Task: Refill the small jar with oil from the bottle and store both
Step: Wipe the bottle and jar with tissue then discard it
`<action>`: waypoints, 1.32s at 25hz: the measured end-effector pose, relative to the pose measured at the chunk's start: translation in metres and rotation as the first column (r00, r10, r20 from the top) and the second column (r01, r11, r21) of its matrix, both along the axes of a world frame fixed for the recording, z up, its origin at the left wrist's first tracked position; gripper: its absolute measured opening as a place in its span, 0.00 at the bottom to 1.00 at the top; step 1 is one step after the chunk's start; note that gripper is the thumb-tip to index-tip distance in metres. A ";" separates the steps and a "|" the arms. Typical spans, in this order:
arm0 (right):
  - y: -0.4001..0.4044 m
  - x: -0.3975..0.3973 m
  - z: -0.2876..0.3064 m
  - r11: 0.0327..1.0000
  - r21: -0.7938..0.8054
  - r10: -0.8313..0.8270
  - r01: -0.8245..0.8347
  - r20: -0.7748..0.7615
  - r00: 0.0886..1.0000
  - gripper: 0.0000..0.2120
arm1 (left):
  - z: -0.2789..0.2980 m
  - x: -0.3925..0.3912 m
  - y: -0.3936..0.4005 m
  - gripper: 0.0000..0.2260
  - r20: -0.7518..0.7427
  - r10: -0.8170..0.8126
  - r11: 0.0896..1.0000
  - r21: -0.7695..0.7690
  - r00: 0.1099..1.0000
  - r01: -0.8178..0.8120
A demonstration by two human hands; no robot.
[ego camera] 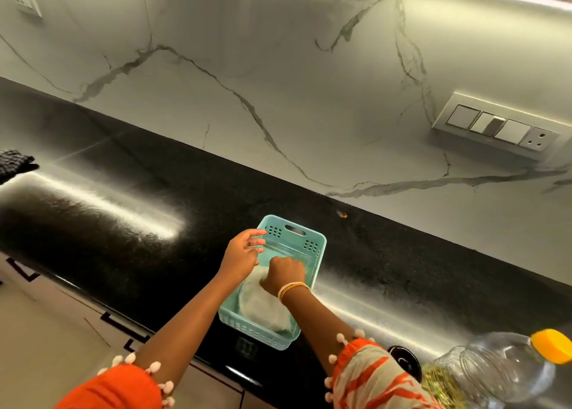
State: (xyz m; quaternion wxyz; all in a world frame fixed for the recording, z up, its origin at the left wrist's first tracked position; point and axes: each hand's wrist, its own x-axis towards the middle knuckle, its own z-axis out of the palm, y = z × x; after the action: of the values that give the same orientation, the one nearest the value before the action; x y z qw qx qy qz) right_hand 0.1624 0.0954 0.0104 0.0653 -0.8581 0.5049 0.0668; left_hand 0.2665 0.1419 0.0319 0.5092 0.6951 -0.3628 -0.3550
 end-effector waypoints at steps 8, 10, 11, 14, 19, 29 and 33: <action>-0.011 -0.002 0.010 0.926 0.300 -0.330 0.227 0.360 0.872 0.06 | 0.000 -0.001 0.002 0.17 0.042 -0.009 1.000 -0.005 0.999 0.010; -0.010 -0.005 0.011 0.917 0.330 -0.357 0.225 0.422 0.834 0.02 | 0.001 -0.004 0.002 0.16 0.057 -0.014 1.000 -0.008 0.998 0.015; -0.009 -0.005 0.012 0.914 0.338 -0.362 0.223 0.435 0.824 0.01 | 0.001 -0.005 0.002 0.16 0.063 -0.015 1.000 -0.008 0.998 0.015; -0.005 -0.002 0.012 0.941 0.289 -0.278 0.178 0.356 0.892 0.08 | 0.001 -0.006 0.003 0.17 0.074 -0.009 1.000 -0.008 0.997 0.009; -0.003 0.003 0.005 0.956 0.227 -0.234 0.188 0.196 0.952 0.15 | 0.004 -0.002 0.007 0.19 0.091 -0.036 0.999 0.011 0.995 0.035; -0.001 -0.025 0.045 0.655 0.754 -0.696 -0.049 0.628 0.348 0.06 | 0.006 -0.008 0.006 0.12 0.125 -0.179 0.970 0.189 0.976 0.154; 0.004 -0.039 0.047 0.644 0.757 -0.756 -0.112 0.652 0.057 0.08 | 0.019 -0.022 0.005 0.07 -0.119 -0.086 0.983 0.150 0.989 0.104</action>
State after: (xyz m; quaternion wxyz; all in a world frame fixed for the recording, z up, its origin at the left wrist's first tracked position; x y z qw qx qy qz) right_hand 0.1236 0.0996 0.0573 0.6729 -0.4455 0.4752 -0.3507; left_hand 0.2442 0.1466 0.0504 0.4554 0.6935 -0.3378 -0.4445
